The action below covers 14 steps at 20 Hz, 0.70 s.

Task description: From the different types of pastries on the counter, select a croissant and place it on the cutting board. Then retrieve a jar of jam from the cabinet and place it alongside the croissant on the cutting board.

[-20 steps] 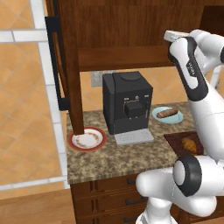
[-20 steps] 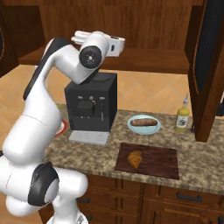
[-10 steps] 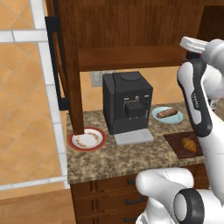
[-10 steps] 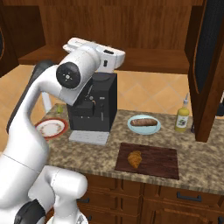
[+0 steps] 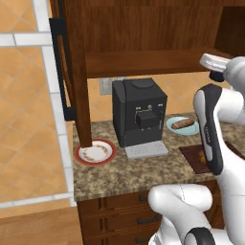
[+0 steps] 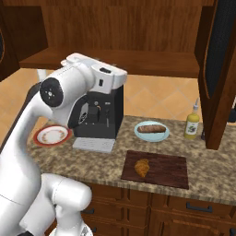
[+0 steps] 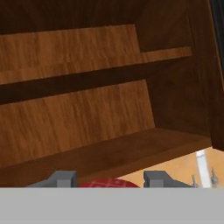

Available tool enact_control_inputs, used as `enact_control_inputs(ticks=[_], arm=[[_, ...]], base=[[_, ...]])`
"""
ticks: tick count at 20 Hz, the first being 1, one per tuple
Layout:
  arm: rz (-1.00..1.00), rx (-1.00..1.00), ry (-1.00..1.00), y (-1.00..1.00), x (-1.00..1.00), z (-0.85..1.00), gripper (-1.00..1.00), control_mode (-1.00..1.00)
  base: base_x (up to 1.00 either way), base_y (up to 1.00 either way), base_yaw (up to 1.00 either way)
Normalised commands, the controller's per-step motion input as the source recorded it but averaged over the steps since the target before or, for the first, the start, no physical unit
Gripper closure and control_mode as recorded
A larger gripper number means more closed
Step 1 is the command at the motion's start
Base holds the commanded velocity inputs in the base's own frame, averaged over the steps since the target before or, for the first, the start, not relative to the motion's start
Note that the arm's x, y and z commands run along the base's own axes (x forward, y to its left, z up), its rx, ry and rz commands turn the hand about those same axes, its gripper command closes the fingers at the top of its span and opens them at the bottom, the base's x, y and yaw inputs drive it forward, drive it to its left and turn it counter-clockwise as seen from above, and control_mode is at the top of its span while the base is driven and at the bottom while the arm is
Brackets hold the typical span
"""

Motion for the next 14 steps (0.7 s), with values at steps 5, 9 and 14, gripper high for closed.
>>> enact_control_inputs(ticks=[5,9,14], arm=[[-0.09,0.04,0.05,-0.49,-0.05,-0.39,1.0,-1.0],[-0.02,0.02,0.01,-0.51,-0.07,-0.68,1.0,-1.0],[0.0,0.03,0.0,-0.59,-0.28,-0.88,1.0,-1.0]], base=[[0.0,0.0,0.0],[0.0,0.0,0.0],[0.0,0.0,0.0]])
